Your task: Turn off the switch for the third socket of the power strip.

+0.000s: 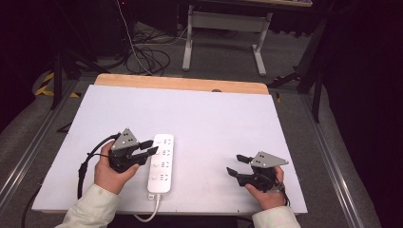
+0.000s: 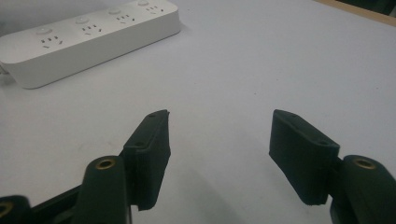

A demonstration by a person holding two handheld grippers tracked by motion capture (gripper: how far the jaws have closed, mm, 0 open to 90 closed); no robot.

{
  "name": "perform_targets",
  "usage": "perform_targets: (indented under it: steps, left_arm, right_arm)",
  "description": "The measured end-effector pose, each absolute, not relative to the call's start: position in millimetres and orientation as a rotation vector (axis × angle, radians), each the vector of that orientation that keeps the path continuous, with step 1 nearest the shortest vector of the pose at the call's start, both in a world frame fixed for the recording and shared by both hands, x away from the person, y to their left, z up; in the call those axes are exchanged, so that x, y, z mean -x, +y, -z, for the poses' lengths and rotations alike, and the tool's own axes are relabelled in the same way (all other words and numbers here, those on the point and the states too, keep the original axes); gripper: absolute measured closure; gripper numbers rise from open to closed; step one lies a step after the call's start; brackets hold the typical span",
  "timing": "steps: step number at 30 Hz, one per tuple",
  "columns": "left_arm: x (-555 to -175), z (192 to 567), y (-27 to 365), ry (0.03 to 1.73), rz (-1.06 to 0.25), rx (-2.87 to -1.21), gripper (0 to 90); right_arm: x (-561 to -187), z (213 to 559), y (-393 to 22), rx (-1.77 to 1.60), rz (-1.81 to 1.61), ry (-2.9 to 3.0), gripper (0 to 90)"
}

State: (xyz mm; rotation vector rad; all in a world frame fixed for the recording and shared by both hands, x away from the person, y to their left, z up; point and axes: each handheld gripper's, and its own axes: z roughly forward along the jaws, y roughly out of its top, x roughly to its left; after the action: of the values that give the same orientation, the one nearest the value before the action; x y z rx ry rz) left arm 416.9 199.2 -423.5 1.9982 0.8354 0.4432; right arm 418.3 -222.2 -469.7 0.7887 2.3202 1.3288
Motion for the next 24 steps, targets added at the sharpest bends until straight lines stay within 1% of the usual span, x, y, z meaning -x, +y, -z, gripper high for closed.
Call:
perform_targets:
  steps: [2, 3, 4, 5, 6, 7, 11, 17, 20, 24]
  left_arm:
    - [-416, 421, 200, 0.819, -0.457, -2.004, 62.4]
    - [-415, 419, 201, 0.81, -0.464, -2.011, 62.4]
    - [-414, 418, 202, 0.81, -0.461, -2.005, 58.6]
    - [-413, 417, 202, 0.806, -0.461, -2.003, 56.7]
    - [-412, 415, 203, 0.803, -0.455, -1.999, 56.7]
    - [-410, 412, 205, 0.803, -0.461, -1.993, 51.9]
    - [-404, 406, 212, 0.783, -0.485, -1.997, 43.6]
    - [-398, 402, 226, 0.784, -0.481, -1.969, 34.8]
    - [-395, 401, 235, 0.784, -0.506, -1.963, 32.5]
    - [-390, 404, 251, 0.8, -0.499, -1.934, 27.5]
  right_arm:
    - [-418, 470, -222, -0.789, -1.33, 2.32, 38.5]
    - [-418, 470, -222, -0.789, -1.33, 2.319, 38.5]
    - [-418, 470, -222, -0.789, -1.331, 2.319, 38.5]
    - [-418, 470, -222, -0.788, -1.329, 2.321, 38.5]
    - [-418, 470, -222, -0.788, -1.329, 2.321, 38.5]
    - [-417, 469, -223, -0.788, -1.331, 2.319, 38.5]
    - [-417, 469, -224, -0.79, -1.335, 2.314, 38.5]
    - [-417, 469, -223, -0.788, -1.337, 2.316, 38.5]
    - [-417, 469, -224, -0.788, -1.339, 2.315, 38.5]
    - [-417, 469, -223, -0.783, -1.339, 2.317, 38.5]
